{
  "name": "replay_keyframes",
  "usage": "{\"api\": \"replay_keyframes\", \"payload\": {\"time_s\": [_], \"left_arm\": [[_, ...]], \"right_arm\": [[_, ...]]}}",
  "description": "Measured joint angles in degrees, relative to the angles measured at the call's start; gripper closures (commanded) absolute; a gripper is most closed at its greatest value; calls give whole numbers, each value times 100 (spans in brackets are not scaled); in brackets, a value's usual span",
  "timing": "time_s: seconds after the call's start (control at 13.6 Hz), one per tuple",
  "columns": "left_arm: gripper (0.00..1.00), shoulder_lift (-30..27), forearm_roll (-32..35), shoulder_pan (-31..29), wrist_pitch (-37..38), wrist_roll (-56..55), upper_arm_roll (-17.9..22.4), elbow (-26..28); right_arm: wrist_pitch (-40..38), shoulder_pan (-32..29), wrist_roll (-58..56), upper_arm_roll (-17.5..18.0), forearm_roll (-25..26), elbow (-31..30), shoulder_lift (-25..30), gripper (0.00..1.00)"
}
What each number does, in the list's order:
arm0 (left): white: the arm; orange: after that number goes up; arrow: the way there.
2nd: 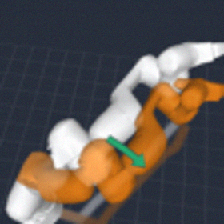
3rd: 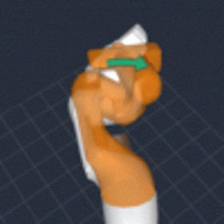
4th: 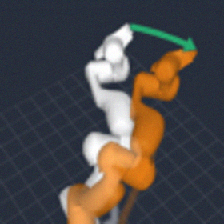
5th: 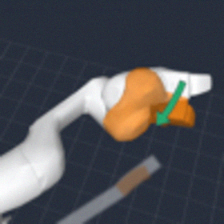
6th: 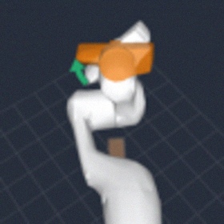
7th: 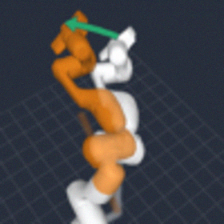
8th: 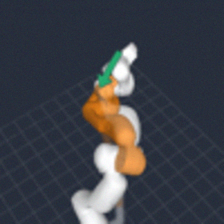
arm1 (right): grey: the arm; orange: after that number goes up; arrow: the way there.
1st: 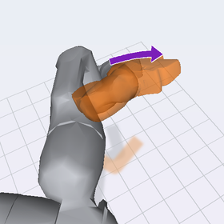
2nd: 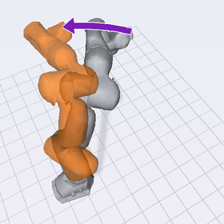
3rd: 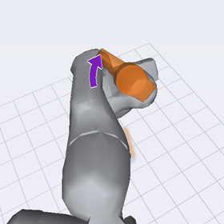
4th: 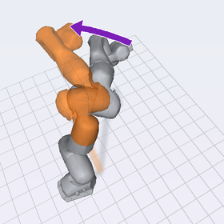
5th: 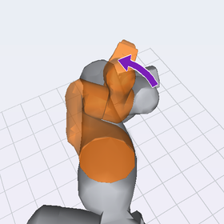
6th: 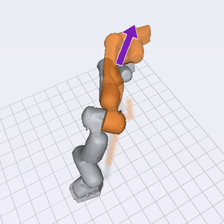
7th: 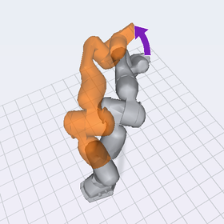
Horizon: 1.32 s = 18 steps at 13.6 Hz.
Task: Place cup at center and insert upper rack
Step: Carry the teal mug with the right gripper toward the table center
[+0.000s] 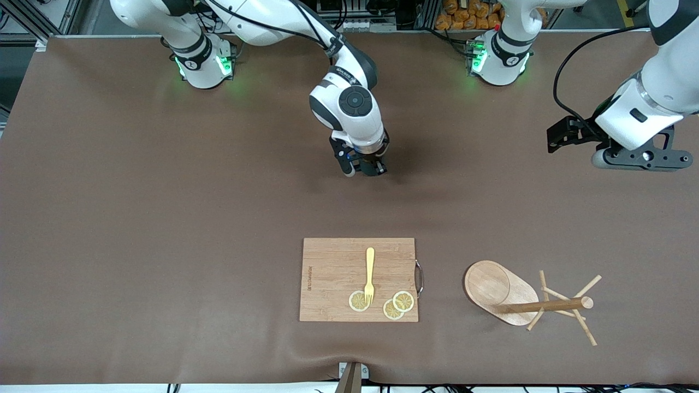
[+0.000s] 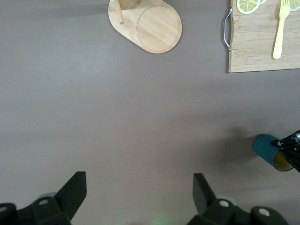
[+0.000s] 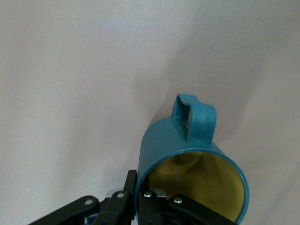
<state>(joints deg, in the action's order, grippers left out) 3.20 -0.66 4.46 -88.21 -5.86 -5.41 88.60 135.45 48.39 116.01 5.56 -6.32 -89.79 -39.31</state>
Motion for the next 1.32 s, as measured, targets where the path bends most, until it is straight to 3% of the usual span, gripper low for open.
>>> {"api": "replay_keyframes", "payload": {"time_s": [0.51, 0.59, 0.66, 0.74, 0.81, 0.96, 1.32], "left_arm": [[0, 0, 0, 0, 0, 0, -5, 0], [0, 0, 0, -1, 0, 0, -9, 0], [0, 0, 0, 0, 0, 0, -21, 0], [0, 0, 0, 0, 0, 0, -36, 0], [0, 0, 0, 0, 0, 0, -45, 0], [0, 0, 0, 0, 0, 0, -50, 0], [0, 0, 0, -24, 0, 0, -50, 0]], "right_arm": [[11, 38, 40, -1, 33, 10, -73, 100], [11, 43, 45, -1, 52, 11, -73, 69], [11, 46, 51, -2, 60, 12, -73, 58], [13, 46, 54, -8, 60, 15, -75, 35], [15, 46, 54, -23, 61, 23, -82, 23], [14, 45, 55, -54, 62, 81, -98, 18], [-334, 27, 58, -106, 64, 295, -101, 18]]}}
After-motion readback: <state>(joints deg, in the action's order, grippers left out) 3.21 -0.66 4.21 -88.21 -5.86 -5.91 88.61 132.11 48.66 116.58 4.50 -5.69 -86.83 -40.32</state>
